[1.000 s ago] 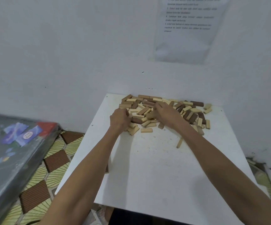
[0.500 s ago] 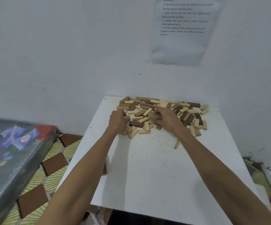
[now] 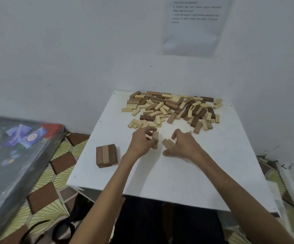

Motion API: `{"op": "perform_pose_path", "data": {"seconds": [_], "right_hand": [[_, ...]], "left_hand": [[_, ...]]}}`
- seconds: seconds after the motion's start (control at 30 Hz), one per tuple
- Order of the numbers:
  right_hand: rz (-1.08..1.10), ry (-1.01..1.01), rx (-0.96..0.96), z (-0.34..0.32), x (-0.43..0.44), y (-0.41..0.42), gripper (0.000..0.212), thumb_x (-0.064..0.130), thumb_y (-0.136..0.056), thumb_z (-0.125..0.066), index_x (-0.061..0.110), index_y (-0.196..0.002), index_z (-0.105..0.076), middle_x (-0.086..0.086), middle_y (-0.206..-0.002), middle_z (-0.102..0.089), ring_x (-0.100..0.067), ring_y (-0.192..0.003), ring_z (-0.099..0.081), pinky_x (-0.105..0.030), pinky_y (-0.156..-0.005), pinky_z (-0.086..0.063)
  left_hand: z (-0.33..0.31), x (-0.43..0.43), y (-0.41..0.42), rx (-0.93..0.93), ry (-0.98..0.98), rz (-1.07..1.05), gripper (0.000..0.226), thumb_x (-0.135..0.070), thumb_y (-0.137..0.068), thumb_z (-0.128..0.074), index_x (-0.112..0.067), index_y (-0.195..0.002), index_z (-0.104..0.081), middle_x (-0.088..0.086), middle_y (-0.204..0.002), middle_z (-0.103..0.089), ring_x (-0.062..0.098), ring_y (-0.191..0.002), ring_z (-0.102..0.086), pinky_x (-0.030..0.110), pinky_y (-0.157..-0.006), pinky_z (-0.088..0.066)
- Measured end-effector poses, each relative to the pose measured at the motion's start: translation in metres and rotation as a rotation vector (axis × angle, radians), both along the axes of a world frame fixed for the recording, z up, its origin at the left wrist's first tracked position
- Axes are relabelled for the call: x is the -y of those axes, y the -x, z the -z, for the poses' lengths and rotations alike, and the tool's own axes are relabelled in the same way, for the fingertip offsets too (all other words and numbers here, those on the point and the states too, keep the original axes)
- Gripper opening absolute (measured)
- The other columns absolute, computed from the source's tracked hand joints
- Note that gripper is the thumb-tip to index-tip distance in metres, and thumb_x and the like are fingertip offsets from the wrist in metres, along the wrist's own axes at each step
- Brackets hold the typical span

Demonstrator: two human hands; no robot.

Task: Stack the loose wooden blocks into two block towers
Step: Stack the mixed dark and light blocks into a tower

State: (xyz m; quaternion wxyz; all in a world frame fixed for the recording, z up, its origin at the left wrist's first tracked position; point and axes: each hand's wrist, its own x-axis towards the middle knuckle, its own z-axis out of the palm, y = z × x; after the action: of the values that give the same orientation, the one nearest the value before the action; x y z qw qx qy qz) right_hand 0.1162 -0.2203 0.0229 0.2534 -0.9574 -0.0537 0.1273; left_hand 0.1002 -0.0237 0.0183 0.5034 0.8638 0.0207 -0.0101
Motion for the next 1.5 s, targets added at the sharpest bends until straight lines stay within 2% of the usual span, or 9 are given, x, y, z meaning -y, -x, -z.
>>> {"op": "perform_pose_path", "data": {"seconds": [0.17,0.37,0.53,0.63,0.83,0.97,1.13,1.33,1.5], "right_hand": [[0.017,-0.018,-0.067,0.011,0.009,0.033,0.071,0.052,-0.065,-0.09,0.016,-0.113,-0.051,-0.006,-0.108,-0.055,-0.021,-0.091,-0.057,-0.031,-0.063,-0.044],[0.021,-0.066,-0.054,0.02,0.03,0.051,0.104,0.083,-0.055,-0.077,0.025,-0.133,-0.043,-0.001,-0.1,-0.061,-0.015,-0.095,-0.057,-0.03,-0.066,-0.044],[-0.091,-0.153,-0.021,0.029,0.04,0.058,0.081,0.052,-0.077,-0.083,0.032,-0.145,-0.044,0.001,-0.083,-0.066,-0.012,-0.081,-0.063,-0.034,-0.076,-0.055],[-0.137,-0.135,-0.033,0.027,0.04,0.06,0.073,0.046,-0.082,-0.08,0.038,-0.145,-0.043,0.001,-0.083,-0.065,-0.012,-0.085,-0.061,-0.038,-0.081,-0.056],[-0.204,-0.055,-0.112,0.02,0.038,0.052,0.098,0.044,-0.079,-0.08,0.03,-0.157,-0.023,0.004,-0.089,-0.067,-0.013,-0.094,-0.057,-0.041,-0.087,-0.054],[-0.266,-0.033,-0.129,0.015,0.04,0.049,0.099,0.035,-0.081,-0.078,0.035,-0.159,-0.018,0.006,-0.09,-0.068,-0.008,-0.089,-0.058,-0.038,-0.086,-0.054],[-0.323,0.001,-0.122,0.012,0.041,0.036,0.081,0.031,-0.082,-0.081,0.032,-0.151,-0.038,0.007,-0.089,-0.07,-0.005,-0.084,-0.059,-0.032,-0.081,-0.053],[-0.263,-0.019,-0.016,0.017,0.049,0.034,0.071,0.054,-0.07,-0.085,0.036,-0.131,-0.053,0.014,-0.1,-0.058,-0.009,-0.093,-0.05,-0.032,-0.08,-0.048],[-0.24,0.02,0.084,0.029,0.066,0.045,0.08,0.073,-0.068,-0.077,0.047,-0.138,-0.049,0.013,-0.114,-0.047,-0.01,-0.112,-0.039,-0.034,-0.09,-0.046]], "left_hand": [[0.028,0.009,0.037,-0.038,-0.176,0.029,0.049,-0.024,-0.084,-0.083,-0.015,-0.13,-0.068,0.007,-0.114,-0.061,0.02,-0.086,-0.067,0.032,-0.085,-0.055],[0.037,0.011,0.057,0.019,-0.167,0.0,0.047,-0.036,-0.089,-0.078,-0.019,-0.132,-0.067,0.001,-0.103,-0.068,0.02,-0.08,-0.07,0.042,-0.083,-0.059],[0.033,0.014,0.069,0.032,-0.119,0.027,0.037,-0.029,-0.1,-0.065,-0.021,-0.136,-0.063,-0.003,-0.09,-0.07,0.014,-0.067,-0.069,0.038,-0.075,-0.061],[0.032,0.014,0.069,0.051,-0.266,0.052,0.041,-0.036,-0.098,-0.067,-0.021,-0.136,-0.064,-0.007,-0.083,-0.068,0.01,-0.064,-0.063,0.033,-0.078,-0.056],[0.036,0.008,0.071,0.105,-0.369,0.034,0.051,-0.048,-0.095,-0.067,-0.022,-0.138,-0.063,-0.006,-0.099,-0.064,0.015,-0.093,-0.061,0.031,-0.081,-0.048],[0.038,0.013,0.072,0.197,-0.444,0.159,0.081,-0.065,-0.084,-0.07,-0.033,-0.154,-0.043,-0.003,-0.135,-0.044,0.014,-0.114,-0.049,0.034,-0.093,-0.048],[0.043,0.02,0.064,0.221,-0.673,0.359,0.084,-0.066,-0.088,-0.062,-0.037,-0.16,-0.029,-0.002,-0.168,-0.018,0.025,-0.144,-0.024,0.044,-0.112,-0.032],[0.049,0.015,0.054,0.366,-0.528,0.267,0.041,-0.046,-0.093,-0.068,-0.021,-0.125,-0.065,-0.005,-0.132,-0.061,0.019,-0.124,-0.048,0.041,-0.096,-0.049],[0.044,0.009,0.058,0.35,-0.491,0.27,0.053,-0.065,-0.085,-0.061,-0.018,-0.109,-0.066,-0.007,-0.116,-0.065,0.012,-0.113,-0.051,0.029,-0.088,-0.049]]}}
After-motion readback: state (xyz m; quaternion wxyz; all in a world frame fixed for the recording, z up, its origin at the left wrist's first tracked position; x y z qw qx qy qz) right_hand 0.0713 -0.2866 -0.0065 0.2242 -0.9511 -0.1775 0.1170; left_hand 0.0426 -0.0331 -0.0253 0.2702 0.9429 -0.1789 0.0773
